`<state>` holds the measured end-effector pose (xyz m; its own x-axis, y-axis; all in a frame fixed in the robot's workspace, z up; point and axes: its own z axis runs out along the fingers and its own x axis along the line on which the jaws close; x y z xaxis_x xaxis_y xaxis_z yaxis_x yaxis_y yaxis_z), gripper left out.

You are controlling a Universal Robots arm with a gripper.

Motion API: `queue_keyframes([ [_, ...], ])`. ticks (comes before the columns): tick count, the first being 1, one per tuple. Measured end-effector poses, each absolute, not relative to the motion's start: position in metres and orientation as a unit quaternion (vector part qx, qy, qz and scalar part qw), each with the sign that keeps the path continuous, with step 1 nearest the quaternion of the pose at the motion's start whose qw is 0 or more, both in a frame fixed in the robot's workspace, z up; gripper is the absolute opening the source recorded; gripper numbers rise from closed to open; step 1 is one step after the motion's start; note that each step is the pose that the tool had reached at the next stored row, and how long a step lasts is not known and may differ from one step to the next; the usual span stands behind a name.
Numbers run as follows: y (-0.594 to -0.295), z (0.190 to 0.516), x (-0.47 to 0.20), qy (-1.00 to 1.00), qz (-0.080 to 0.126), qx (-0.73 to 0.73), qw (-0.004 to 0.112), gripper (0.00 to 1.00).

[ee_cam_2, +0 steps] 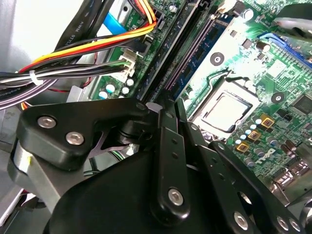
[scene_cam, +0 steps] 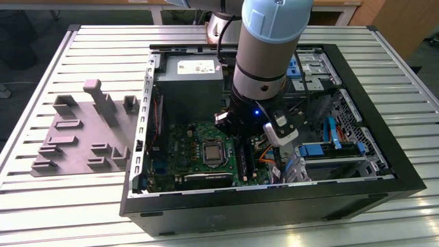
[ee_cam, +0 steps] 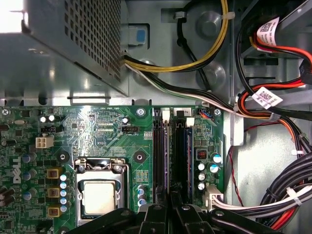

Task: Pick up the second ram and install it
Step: 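Press down the second ram until it locks into place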

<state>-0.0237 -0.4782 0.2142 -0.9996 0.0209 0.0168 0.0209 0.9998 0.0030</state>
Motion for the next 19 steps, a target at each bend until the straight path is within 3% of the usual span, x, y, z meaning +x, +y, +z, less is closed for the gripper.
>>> queue_keyframes([
  [19,-0.4782,0.2117,-0.0237,-1.000,-0.002,-0.010,0.008,0.14],
])
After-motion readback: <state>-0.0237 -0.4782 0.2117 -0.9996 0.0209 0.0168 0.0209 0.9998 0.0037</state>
